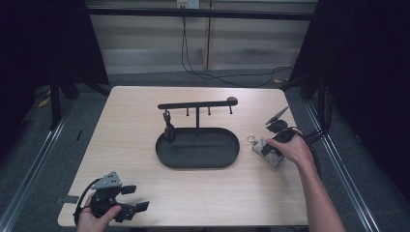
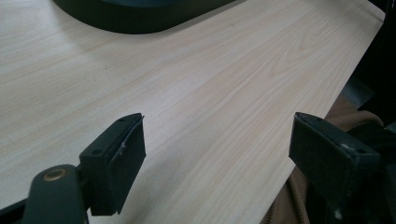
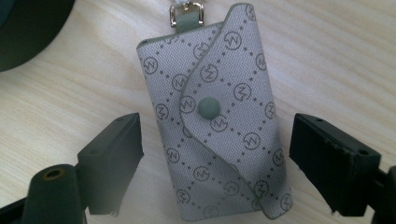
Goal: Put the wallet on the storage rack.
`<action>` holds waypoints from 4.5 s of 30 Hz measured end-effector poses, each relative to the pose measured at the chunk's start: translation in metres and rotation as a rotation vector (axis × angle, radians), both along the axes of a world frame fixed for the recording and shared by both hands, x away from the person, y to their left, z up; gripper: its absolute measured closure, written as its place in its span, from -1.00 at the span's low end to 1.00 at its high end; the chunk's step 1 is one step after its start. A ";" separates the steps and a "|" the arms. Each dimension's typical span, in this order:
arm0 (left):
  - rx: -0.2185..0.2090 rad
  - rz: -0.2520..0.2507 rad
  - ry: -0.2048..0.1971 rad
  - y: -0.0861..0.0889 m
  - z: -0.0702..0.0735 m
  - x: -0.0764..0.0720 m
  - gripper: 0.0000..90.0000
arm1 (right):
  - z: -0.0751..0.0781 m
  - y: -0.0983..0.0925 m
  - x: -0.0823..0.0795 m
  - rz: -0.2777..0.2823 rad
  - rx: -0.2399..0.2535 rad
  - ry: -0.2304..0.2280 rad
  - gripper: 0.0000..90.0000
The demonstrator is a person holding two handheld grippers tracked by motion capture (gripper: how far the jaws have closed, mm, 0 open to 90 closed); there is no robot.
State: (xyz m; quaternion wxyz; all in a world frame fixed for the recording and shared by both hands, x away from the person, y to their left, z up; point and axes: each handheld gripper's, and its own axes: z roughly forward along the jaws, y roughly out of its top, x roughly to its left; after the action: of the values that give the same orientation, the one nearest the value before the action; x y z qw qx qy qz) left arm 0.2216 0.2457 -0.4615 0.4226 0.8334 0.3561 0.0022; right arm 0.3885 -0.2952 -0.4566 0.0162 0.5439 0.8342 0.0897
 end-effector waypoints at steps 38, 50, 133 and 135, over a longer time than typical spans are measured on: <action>0.006 -0.013 0.015 -0.001 -0.002 0.001 -0.59 | -0.013 0.001 0.005 -0.016 -0.019 0.098 -0.31; -0.003 -0.010 0.020 0.000 -0.002 0.003 -0.59 | 0.011 0.002 0.006 -0.015 -0.036 0.090 -0.30; 0.005 -0.029 0.020 -0.002 -0.002 0.002 -0.59 | 0.069 0.068 -0.006 0.032 0.283 -0.082 -0.29; 0.004 -0.029 0.020 -0.002 -0.002 0.002 -0.59 | 0.067 0.073 -0.004 0.026 0.299 -0.083 -0.29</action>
State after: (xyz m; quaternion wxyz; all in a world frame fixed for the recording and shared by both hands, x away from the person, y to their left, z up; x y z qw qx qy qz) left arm 0.2235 0.2434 -0.4633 0.4173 0.8394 0.3480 -0.0113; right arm 0.3846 -0.2225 -0.3894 -0.0314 0.5253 0.8171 0.2354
